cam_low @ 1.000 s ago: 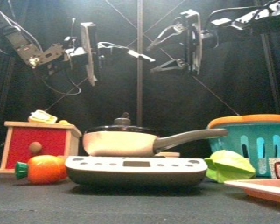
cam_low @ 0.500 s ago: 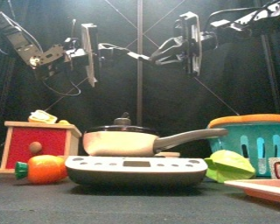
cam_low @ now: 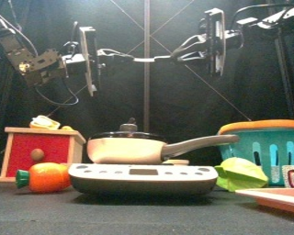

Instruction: Grab handle

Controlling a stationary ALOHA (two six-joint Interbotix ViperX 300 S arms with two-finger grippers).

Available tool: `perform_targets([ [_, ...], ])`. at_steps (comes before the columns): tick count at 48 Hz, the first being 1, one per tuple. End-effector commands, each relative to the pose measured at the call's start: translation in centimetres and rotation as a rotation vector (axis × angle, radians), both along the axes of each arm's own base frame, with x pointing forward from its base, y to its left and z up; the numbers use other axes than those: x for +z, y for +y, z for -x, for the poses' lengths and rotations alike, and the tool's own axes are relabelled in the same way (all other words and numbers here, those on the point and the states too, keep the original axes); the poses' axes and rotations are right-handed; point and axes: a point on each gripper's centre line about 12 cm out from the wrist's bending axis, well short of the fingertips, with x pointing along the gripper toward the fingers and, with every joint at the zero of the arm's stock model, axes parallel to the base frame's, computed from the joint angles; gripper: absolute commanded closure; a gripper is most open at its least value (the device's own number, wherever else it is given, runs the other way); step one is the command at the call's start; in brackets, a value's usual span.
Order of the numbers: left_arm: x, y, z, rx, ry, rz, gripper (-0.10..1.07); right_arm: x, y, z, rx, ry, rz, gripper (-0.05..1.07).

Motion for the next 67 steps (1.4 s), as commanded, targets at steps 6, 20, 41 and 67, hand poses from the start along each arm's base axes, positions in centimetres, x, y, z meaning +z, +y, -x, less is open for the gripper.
perform_targets([
  [6,0.0,-1.5,-0.5,-0.073,0.017,-0.039,0.6,1.1,-0.6,1.6,-0.043,-0.047,-0.013,0.6],
  [20,-1.5,-2.2,-0.8,-0.115,0.125,-0.037,0.6,0.6,-0.6,1.4,-0.041,-0.034,-0.014,0.6],
  [41,-1.3,-1.8,-0.5,-0.093,0.122,-0.022,0.46,-0.3,-0.4,1.5,-0.033,-0.009,-0.016,0.6],
  [67,1.4,0.4,1.5,-0.02,0.073,-0.021,0.15,-2.0,-0.3,1.9,-0.04,0.034,-0.032,0.6],
])
